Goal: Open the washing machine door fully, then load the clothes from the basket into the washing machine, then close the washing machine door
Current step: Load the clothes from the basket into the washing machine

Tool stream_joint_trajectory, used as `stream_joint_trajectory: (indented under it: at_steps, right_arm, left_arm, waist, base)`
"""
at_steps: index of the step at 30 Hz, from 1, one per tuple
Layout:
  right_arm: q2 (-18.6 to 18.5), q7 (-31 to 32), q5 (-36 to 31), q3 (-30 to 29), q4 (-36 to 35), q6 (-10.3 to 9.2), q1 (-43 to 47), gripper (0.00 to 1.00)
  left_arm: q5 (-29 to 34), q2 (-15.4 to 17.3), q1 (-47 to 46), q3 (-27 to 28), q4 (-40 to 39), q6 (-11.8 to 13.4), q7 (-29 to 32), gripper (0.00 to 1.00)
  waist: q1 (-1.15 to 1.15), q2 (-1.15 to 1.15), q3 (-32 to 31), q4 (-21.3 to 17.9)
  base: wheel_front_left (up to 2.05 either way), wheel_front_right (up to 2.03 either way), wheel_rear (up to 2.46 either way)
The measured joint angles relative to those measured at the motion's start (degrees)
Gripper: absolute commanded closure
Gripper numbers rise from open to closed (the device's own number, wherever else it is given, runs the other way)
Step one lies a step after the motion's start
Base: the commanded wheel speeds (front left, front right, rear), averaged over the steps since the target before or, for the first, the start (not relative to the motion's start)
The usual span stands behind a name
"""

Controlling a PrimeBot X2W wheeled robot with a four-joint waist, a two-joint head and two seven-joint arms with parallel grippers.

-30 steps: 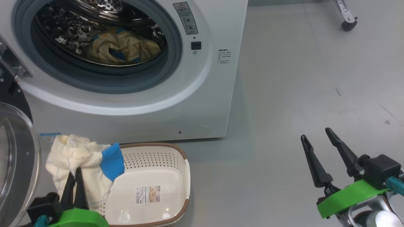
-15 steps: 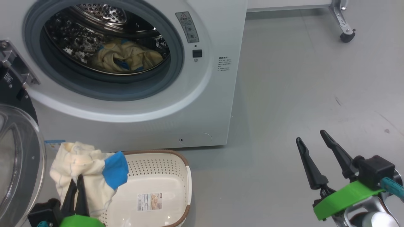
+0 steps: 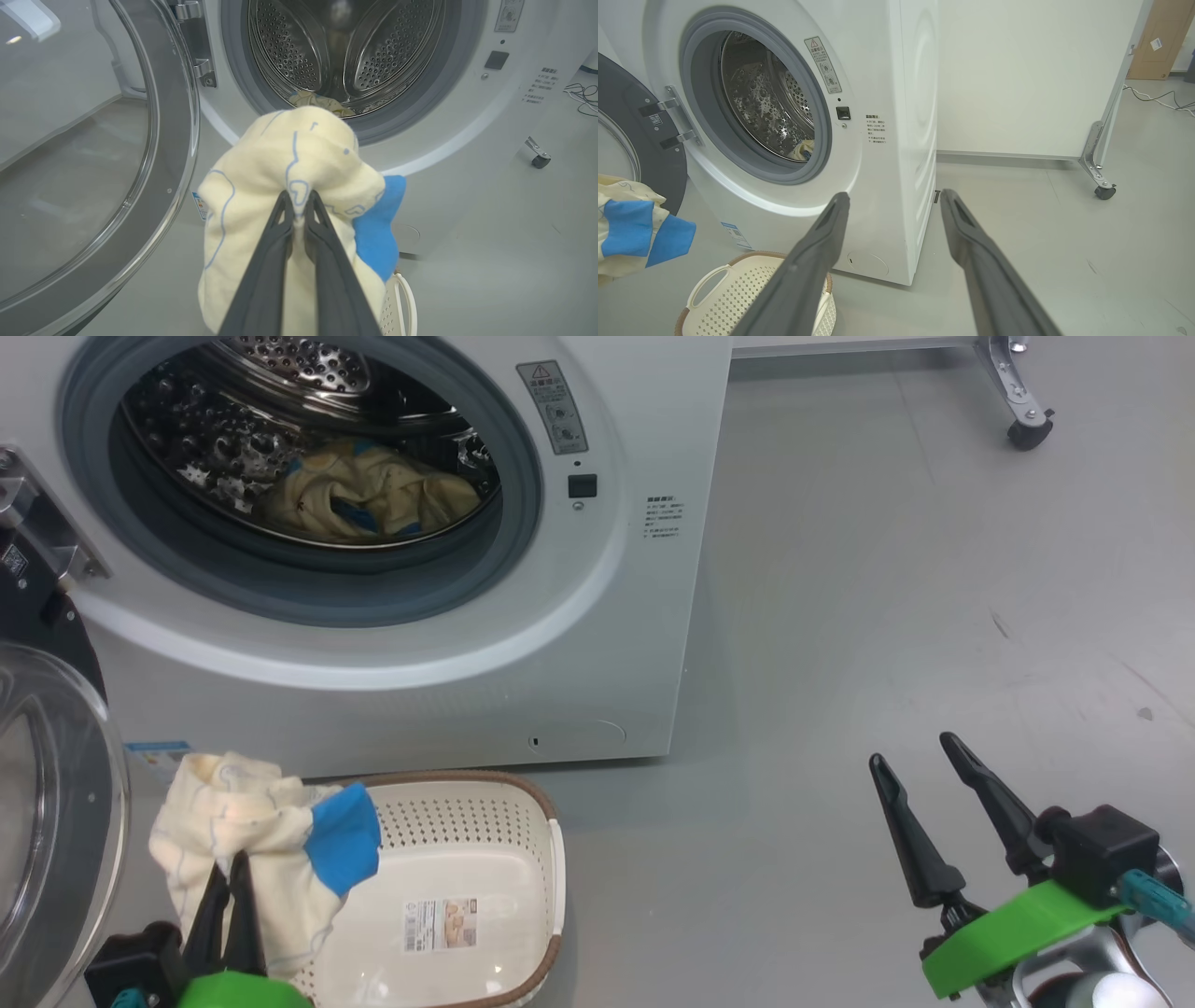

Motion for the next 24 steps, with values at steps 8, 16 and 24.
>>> stream_joint_trajectory:
  at_steps: [8, 16, 24]
  right_arm:
    - [0.0, 0.0, 0.0, 0.0, 0.0, 0.00, 0.0, 0.00]
    - [0.0, 0.0, 0.0, 0.2, 0.0, 0.00, -0.2, 0.00]
    - [0.0, -0.8, 0.6, 0.9, -0.4, 0.00, -2.1, 0.00]
  left_arm:
    - [-0.5, 0.0, -0.2, -0.4, 0.0, 0.0, 0.0, 1.00]
    - [-1.1, 0.2, -1.6, -0.8, 0.6, 0.0, 1.4, 1.00]
    - [-1.8, 0.3, -10.1, -1.4, 4.5, -0.2, 3.7, 1.00]
  waist:
    - [0.00, 0.00, 0.5, -0.1]
    - [0.00, 0.00, 2.3, -0.7]
    - [0.00, 0.00, 7.0, -1.9]
  base:
    - [0.00, 0.00, 0.00]
    - [0.00, 0.00, 0.00]
    - [0.00, 0.00, 0.00]
